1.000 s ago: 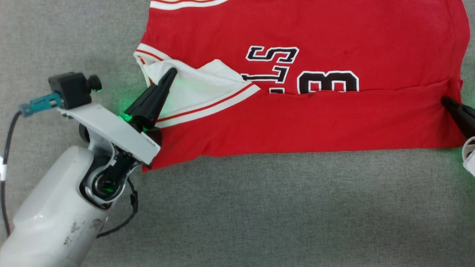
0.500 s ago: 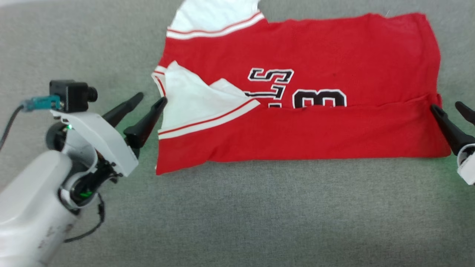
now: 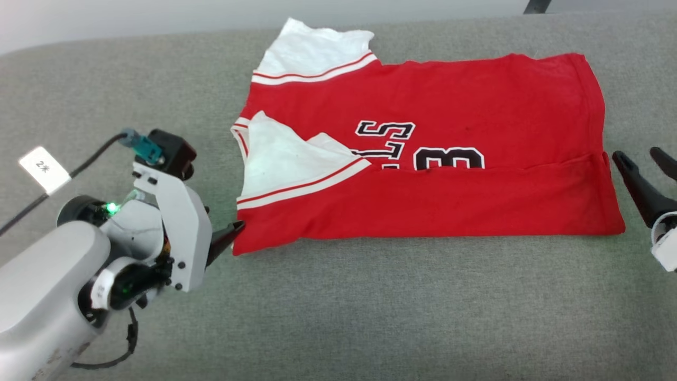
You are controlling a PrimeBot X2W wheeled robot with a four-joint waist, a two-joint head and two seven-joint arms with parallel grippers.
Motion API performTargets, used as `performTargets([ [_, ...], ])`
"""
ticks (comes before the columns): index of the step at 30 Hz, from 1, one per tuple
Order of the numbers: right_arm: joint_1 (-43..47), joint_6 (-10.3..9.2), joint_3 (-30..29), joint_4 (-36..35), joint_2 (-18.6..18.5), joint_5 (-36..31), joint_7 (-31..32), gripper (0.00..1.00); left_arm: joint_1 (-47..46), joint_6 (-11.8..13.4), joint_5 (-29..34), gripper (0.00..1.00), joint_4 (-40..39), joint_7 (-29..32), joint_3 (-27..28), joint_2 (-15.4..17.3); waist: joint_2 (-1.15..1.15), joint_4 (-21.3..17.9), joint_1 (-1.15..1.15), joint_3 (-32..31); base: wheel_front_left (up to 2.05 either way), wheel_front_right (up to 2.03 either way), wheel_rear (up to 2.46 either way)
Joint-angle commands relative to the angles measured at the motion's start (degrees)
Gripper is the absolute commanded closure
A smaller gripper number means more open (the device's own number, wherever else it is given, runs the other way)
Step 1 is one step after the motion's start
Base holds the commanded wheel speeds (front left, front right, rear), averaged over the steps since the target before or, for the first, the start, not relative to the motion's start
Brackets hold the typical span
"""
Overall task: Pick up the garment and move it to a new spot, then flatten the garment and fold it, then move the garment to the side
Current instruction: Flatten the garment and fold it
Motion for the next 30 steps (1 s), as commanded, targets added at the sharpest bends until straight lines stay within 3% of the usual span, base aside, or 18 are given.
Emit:
performTargets([
  [1,-0.3,-0.09,0.2,-0.2,0.3,-0.2,0.1,0.00,0.0,0.5,-1.2,0.00,0.2,0.4,0.2,-0.7,0.00,-1.2,0.00,1.4,0.00,0.00,0.00],
  [5,-0.9,-0.09,0.3,-0.4,0.5,-0.5,0.3,0.00,1.8,1.0,-4.8,0.00,2.3,0.4,1.4,-2.0,0.00,-2.9,0.00,3.2,0.00,0.00,0.00],
  [14,-1.3,-0.09,-0.3,-0.5,-0.1,-0.1,0.0,0.00,4.2,-1.3,-8.0,0.00,7.8,-0.1,1.1,-4.5,0.00,-5.2,0.00,5.2,0.00,0.00,0.00],
  [15,-1.3,-0.09,-0.4,-0.5,-0.2,0.0,0.1,0.00,4.1,-1.6,-8.1,0.12,8.0,-0.3,1.1,-4.8,0.00,-5.2,0.00,5.2,0.00,0.00,0.00],
  [16,-1.1,-0.09,-0.6,-0.5,-0.6,-0.3,0.3,0.00,4.1,-1.7,-8.3,0.59,8.2,-0.5,1.2,-5.4,0.00,-5.2,0.00,5.2,0.00,0.00,0.00],
  [17,-0.9,-0.09,-0.6,-0.5,-1.0,-0.7,0.7,0.00,4.1,-2.0,-8.7,0.98,8.4,-0.6,1.2,-5.9,0.00,-5.0,0.00,5.2,0.00,0.00,0.00],
  [22,-0.7,-0.09,1.5,-1.6,-3.1,-1.4,5.1,0.00,3.7,-2.4,-8.7,1.00,8.9,-0.9,1.2,-6.9,0.00,-4.4,0.00,5.1,0.00,0.00,0.00],
  [30,-4.6,-0.09,7.7,-0.8,-7.7,-1.2,22.2,0.00,2.2,-3.7,-7.7,1.00,9.8,-1.5,0.8,-8.4,0.00,-2.8,0.00,6.5,0.00,0.00,0.00],
])
